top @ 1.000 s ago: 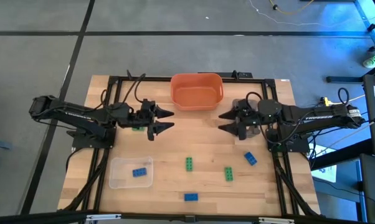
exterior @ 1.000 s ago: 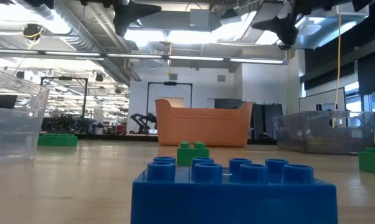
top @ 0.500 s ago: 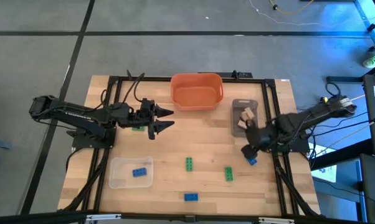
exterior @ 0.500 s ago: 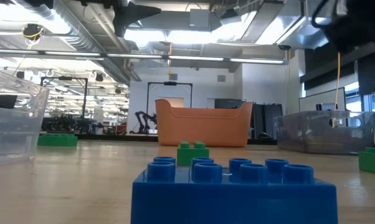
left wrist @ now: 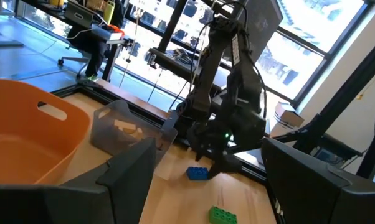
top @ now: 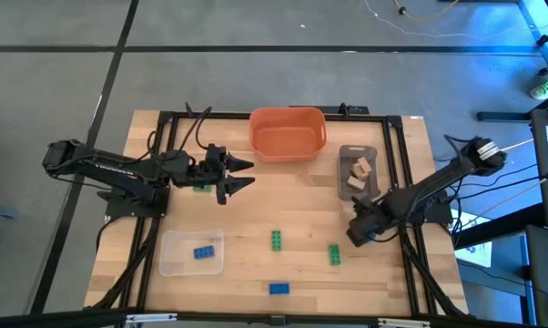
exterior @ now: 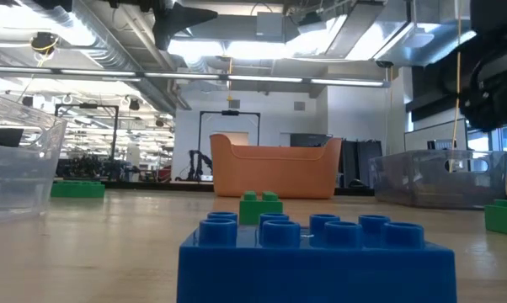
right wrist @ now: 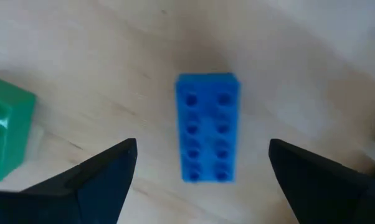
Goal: Sort & place blocks by color
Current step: Put the blue 8 stud game piece block into the transparent bin
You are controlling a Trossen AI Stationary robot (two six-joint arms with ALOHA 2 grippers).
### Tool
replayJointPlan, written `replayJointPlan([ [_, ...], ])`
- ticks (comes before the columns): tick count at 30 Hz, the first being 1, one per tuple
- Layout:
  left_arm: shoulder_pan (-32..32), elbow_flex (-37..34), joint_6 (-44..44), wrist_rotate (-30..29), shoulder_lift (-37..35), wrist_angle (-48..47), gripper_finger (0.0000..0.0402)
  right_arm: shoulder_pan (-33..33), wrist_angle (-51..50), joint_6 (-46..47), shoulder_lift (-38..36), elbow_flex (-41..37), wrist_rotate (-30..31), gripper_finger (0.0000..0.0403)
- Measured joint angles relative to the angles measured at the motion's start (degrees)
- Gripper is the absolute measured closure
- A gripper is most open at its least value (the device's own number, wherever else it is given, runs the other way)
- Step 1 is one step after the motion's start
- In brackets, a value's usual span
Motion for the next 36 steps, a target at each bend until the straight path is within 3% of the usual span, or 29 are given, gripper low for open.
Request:
replayJointPlan([
  [5, -0.01, 0.02, 0.00, 0.00, 0.00, -0.02, 0.0118, 0.14, 4.13, -0.14, 3.72, -2.29, 0.14, 0.0042],
  [9, 0.00, 0.02, 0.02, -0.02, 0.00, -0.04, 0.0118, 0.13, 4.07, -0.25, 5.04, -3.04, 0.12, 0.0078],
  [12, 0.00, 0.02, 0.04, -0.17, 0.00, -0.07, 0.0118, 0.23, 3.92, -0.47, 5.14, -3.09, 0.12, 0.0139],
  [16, 0.00, 0.02, 0.06, -1.46, 0.00, -0.09, 0.0118, 0.45, 2.60, -5.04, 5.04, -2.27, 0.00, 0.0258],
  [17, 0.00, 0.02, -0.06, -1.36, 0.00, -0.09, 0.0118, 0.45, 2.37, -6.66, 4.82, -1.96, 0.05, 0.0267],
  [22, -0.02, 0.02, -0.47, -0.94, 0.00, 0.09, 0.0118, 0.45, 6.22, -15.46, 1.38, 2.45, 5.18, 0.0261],
  [28, -0.01, 0.02, -0.52, -0.85, 0.00, 0.11, 0.0118, -3.66, 28.81, -33.56, -1.92, 7.49, 17.66, 0.0261],
  [32, -0.02, 0.02, -0.28, -0.85, 0.09, 0.18, 0.0118, -10.53, 42.96, -44.42, -0.15, 10.70, 18.53, 0.0261],
  [36, -0.07, 0.16, -0.20, -0.82, 2.62, 0.33, 0.0118, -16.87, 49.45, -53.04, 3.90, 15.81, 18.81, 0.0261],
])
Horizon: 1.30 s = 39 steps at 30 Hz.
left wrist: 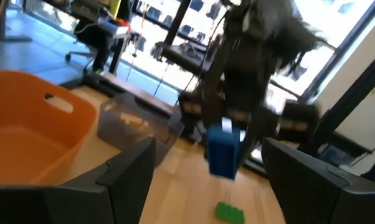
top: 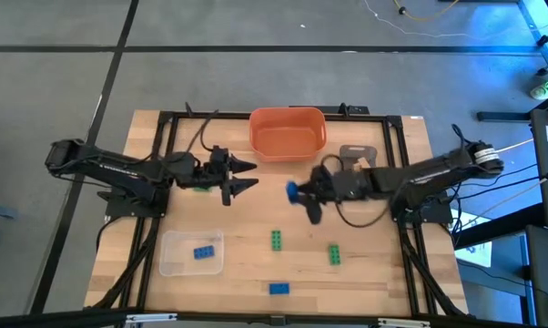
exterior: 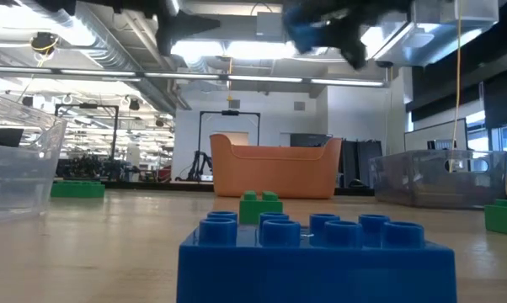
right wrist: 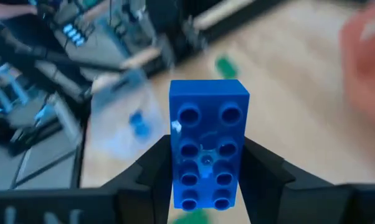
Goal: Sort & place blocks by color
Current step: Put the blue 8 stud game piece block into the transparent bin
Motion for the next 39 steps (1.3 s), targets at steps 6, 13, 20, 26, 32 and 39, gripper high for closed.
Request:
replayJointPlan([
  [6, 0.00, 4.09, 2.64, 5.95, 7.87, 0.45, 0.0118, -4.25, 1.59, -10.13, 6.78, 9.32, -6.87, 0.0261],
  [13, 0.00, 10.57, 6.65, 11.84, 15.71, 1.50, 0.0118, -5.44, 0.91, -12.37, 9.80, 13.07, -12.83, 0.0261],
  [20, 0.00, 10.79, 6.73, 11.84, 14.95, 0.56, 0.0145, -5.39, 0.23, -12.32, 9.68, 13.09, -12.96, 0.0261],
  [26, 0.17, 10.77, 7.39, 11.39, 10.82, -3.25, 0.0240, -5.39, 0.40, -13.17, 9.63, 13.18, -12.97, 0.0261],
  [32, 0.17, 10.77, 7.65, 11.37, 10.10, -3.29, 0.0273, -5.39, 2.02, -13.19, 9.57, 13.11, -12.93, 0.0261],
  [39, -0.38, 10.77, 4.36, 11.85, 10.69, -2.76, 0.0226, -5.45, 4.04, -13.29, 9.56, 13.09, -12.97, 0.0261],
])
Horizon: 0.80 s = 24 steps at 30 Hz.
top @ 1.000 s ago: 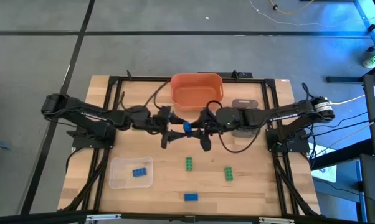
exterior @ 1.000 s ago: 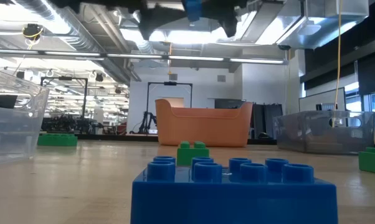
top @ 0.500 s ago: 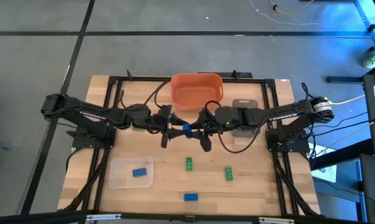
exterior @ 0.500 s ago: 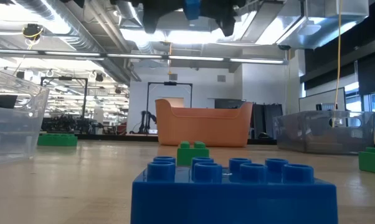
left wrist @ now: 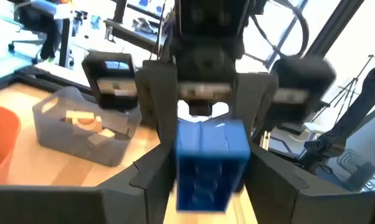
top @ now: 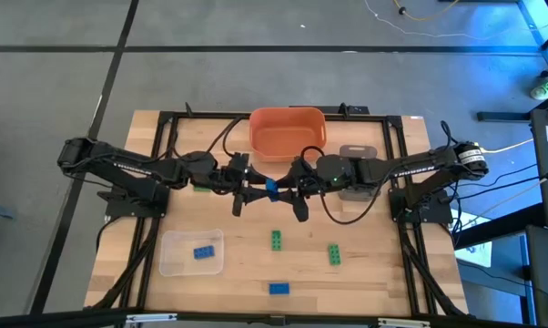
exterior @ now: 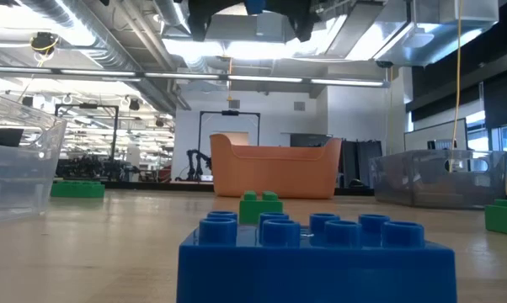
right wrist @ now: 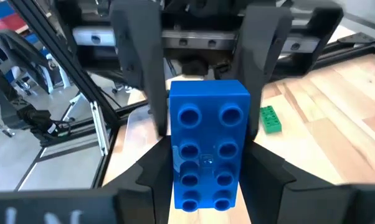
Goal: Sort & place blocks by color
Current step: Put the blue 8 stud game piece block into the transparent bin
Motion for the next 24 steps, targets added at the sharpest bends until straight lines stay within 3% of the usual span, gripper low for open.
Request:
replayJointPlan([
  [6, 0.18, 0.00, 0.93, -0.48, 0.03, 0.37, 0.0218, 0.04, 0.29, 0.07, 0.03, -0.02, 0.05, 0.0261],
  [14, 0.71, -0.02, 1.29, -0.26, 0.03, 1.63, 0.0274, -0.01, -0.64, 0.07, 0.01, -0.02, 0.10, 0.0261],
  [24, 2.25, 0.02, 2.37, 0.67, -1.91, -3.34, 0.0274, -0.09, -3.02, -0.01, -0.62, 0.13, 0.64, 0.0248],
])
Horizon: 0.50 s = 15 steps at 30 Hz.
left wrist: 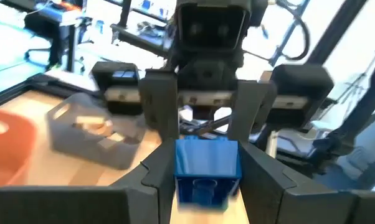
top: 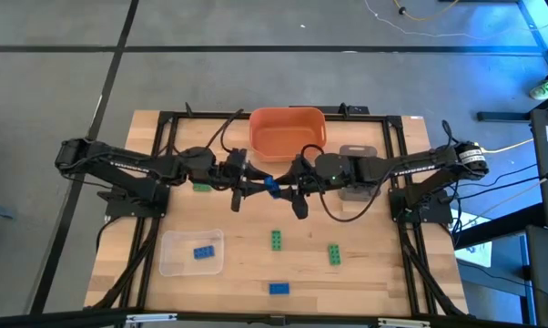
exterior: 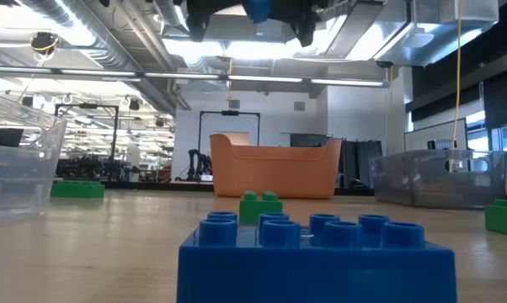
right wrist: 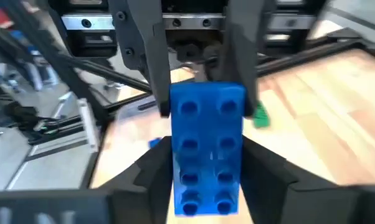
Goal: Sort & place blocks by color
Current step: Put the blue 8 stud game piece block into the transparent bin
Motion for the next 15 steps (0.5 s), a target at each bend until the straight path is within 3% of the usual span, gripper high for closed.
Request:
replayJointPlan([
  [5, 2.62, -0.22, 0.98, 0.01, -7.01, -11.74, 0.0274, -0.86, -12.32, 3.18, -4.37, 0.01, 0.05, 0.0110],
  [8, 3.83, -0.18, 1.00, 0.03, -10.70, -19.28, 0.0274, -1.18, -20.49, 3.20, -7.18, -0.09, 1.59, 0.0052],
  [12, 4.21, -0.02, 0.98, -1.37, -15.98, -25.16, 0.0274, -0.97, -31.73, 3.67, -10.80, -0.16, 2.26, 0.0030],
  [15, 2.95, -0.09, 0.94, -4.07, -19.14, -27.27, 0.0274, -1.09, -34.88, 4.61, -14.21, -2.47, 2.47, 0.0031],
])
